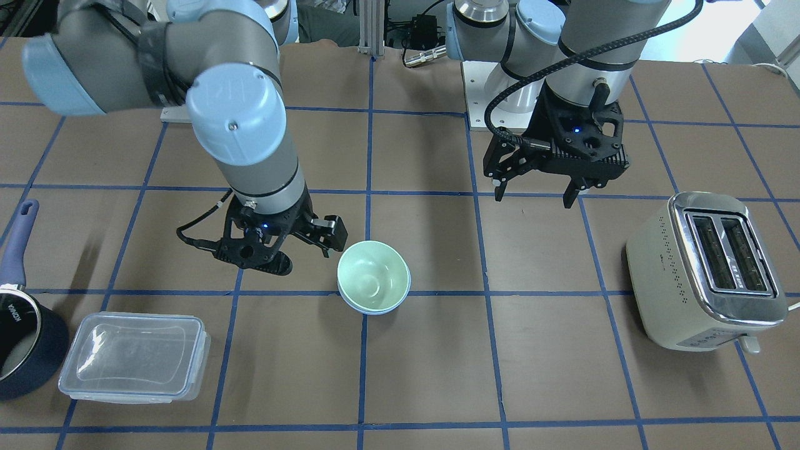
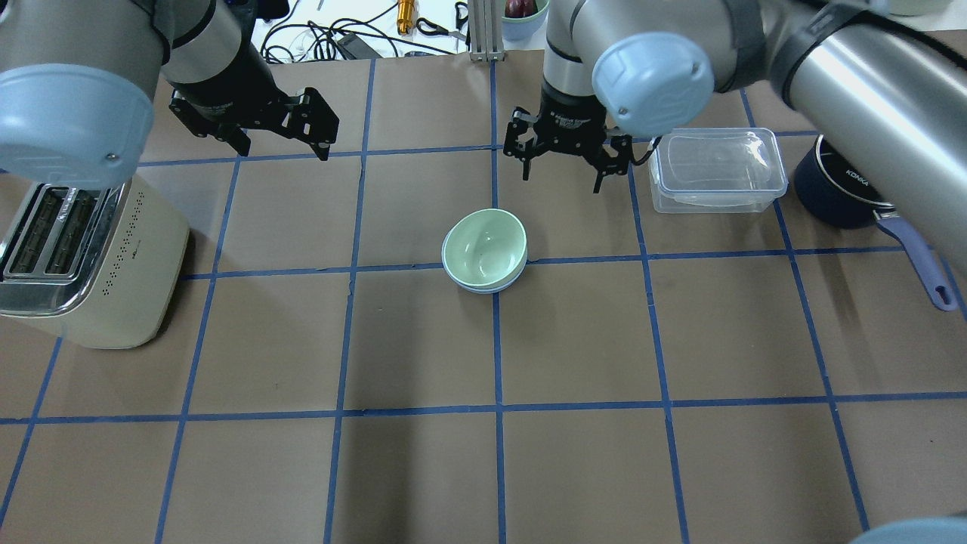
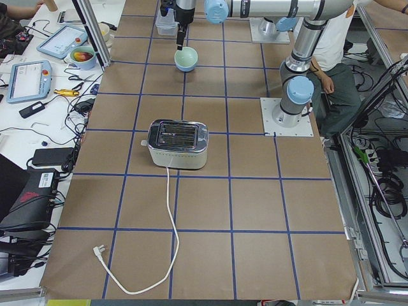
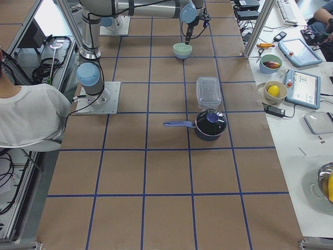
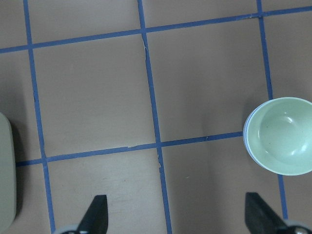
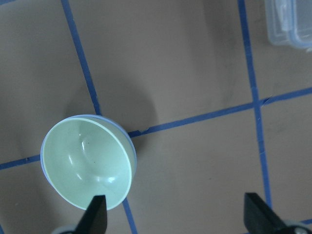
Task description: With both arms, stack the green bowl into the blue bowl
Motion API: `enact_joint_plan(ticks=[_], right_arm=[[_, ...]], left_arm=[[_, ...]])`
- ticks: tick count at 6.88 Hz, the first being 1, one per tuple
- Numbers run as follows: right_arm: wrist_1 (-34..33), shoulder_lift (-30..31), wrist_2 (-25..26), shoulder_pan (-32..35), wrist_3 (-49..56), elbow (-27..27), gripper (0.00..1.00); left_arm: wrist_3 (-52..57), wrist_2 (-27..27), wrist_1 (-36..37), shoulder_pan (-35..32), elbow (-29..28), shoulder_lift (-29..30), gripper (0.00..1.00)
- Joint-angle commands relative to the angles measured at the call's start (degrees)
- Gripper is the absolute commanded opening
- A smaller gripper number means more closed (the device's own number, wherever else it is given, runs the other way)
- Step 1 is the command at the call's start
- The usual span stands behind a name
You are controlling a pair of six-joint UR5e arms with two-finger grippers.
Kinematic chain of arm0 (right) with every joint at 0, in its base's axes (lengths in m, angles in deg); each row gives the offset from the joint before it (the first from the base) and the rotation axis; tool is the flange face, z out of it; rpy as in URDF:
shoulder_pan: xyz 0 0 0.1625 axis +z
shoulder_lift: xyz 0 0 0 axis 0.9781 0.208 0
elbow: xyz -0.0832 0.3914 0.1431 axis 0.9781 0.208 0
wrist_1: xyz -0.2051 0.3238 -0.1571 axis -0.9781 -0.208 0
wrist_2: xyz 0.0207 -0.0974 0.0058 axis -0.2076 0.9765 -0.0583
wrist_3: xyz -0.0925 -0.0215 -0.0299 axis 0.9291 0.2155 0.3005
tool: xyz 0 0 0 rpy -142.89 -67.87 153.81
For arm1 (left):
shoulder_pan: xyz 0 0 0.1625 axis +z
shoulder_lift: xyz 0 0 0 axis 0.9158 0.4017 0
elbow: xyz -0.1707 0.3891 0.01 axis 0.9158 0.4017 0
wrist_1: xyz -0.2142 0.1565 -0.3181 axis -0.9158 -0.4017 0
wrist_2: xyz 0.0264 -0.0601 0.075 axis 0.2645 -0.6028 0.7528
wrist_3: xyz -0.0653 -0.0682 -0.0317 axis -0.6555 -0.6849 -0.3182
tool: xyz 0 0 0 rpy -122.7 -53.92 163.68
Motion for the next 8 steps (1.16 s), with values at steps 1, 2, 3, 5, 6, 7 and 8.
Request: enact_joint_plan(ticks=[1, 2, 3, 5, 6, 7, 8], right_arm=[[9.1, 3.1, 3.0, -1.8, 12.8, 7.4, 1.00], [9.4, 6.6, 2.3, -6.1, 23.0, 6.9, 1.00], [9.9, 9.4, 2.5, -9.2, 29.1, 5.4, 1.00], [1.3, 15.6, 2.2, -10.4, 29.9, -6.8, 1.00], [-3.6, 17.8, 2.1, -10.3, 28.5, -11.2, 1.00], [-3.3, 18.5, 2.0, -10.4, 28.1, -11.4, 1.00], [0.1, 18.6, 1.9, -10.3, 28.1, -10.6, 1.00]], left_arm=[[0.0, -0.1, 0.0, -0.1, 0.2, 0.0, 1.00], [-0.1, -0.1, 0.3, -0.1, 0.2, 0.1, 1.00], [-0.2, -0.2, 0.6, -0.1, 0.2, 0.2, 1.00], [-0.2, -0.1, 0.7, -0.4, 0.5, 0.4, 1.00], [-0.2, 0.6, 0.6, -0.4, 0.6, 0.2, 1.00], [-0.1, 0.7, 0.5, -0.4, 0.6, 0.0, 1.00], [-0.1, 0.7, 0.6, -0.4, 0.6, 0.0, 1.00]])
